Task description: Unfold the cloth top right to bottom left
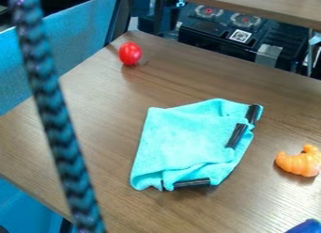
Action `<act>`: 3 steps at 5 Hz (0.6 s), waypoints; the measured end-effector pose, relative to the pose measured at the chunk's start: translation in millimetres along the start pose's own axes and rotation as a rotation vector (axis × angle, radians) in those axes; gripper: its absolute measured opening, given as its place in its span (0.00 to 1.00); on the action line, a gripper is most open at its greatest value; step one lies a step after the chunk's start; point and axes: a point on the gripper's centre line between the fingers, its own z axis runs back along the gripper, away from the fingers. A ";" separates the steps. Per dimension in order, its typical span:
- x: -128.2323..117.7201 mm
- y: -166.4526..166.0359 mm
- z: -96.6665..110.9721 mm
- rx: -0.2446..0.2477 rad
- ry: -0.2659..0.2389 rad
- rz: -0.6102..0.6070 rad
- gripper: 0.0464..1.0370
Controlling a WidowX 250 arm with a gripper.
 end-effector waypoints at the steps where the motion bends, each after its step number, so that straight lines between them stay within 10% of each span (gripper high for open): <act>1: 1.0 -0.3 -12.2 -0.011 0.030 0.010 0.96; 3: 22.4 -39.7 -33.3 0.023 0.022 0.043 0.96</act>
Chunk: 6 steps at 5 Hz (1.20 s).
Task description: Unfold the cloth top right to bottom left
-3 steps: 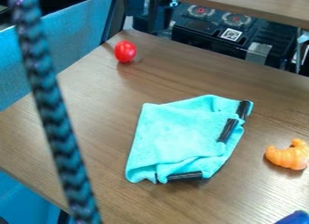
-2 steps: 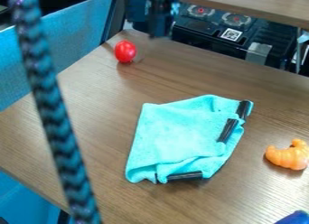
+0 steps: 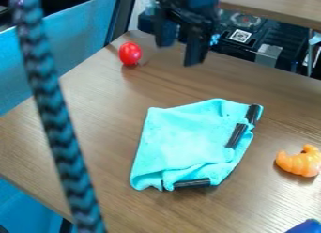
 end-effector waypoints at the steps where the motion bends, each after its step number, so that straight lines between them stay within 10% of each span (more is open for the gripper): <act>1: 9.6 -27.6 -19.0 0.042 0.000 0.035 0.96; 6: 42.2 -76.7 -94.3 0.229 -0.152 0.370 0.96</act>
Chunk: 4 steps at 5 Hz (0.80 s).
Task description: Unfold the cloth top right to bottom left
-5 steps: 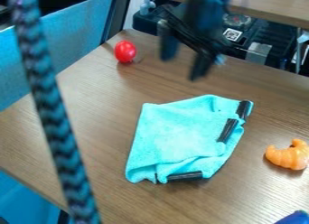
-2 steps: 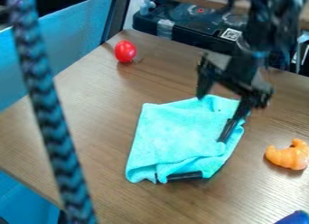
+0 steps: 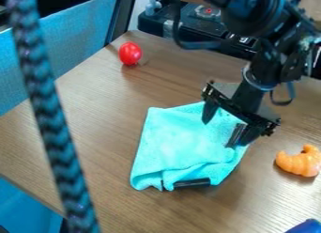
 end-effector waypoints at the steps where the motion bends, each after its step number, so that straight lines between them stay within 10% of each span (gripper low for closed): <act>1: -2.8 -2.6 -7.7 0.006 0.000 -0.001 0.96; 4: -2.9 -10.1 -12.5 -0.007 0.016 -0.005 0.96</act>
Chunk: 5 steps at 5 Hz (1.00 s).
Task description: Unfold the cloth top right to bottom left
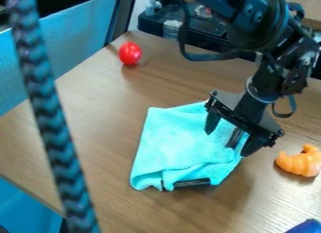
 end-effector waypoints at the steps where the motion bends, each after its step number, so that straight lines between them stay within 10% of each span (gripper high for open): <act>1: -0.6 -3.2 -6.7 0.004 0.014 -0.005 0.96; 3: 1.8 -3.7 -15.0 0.014 0.023 0.000 0.84; 5: 2.0 -5.8 -13.3 -0.005 0.035 -0.018 0.25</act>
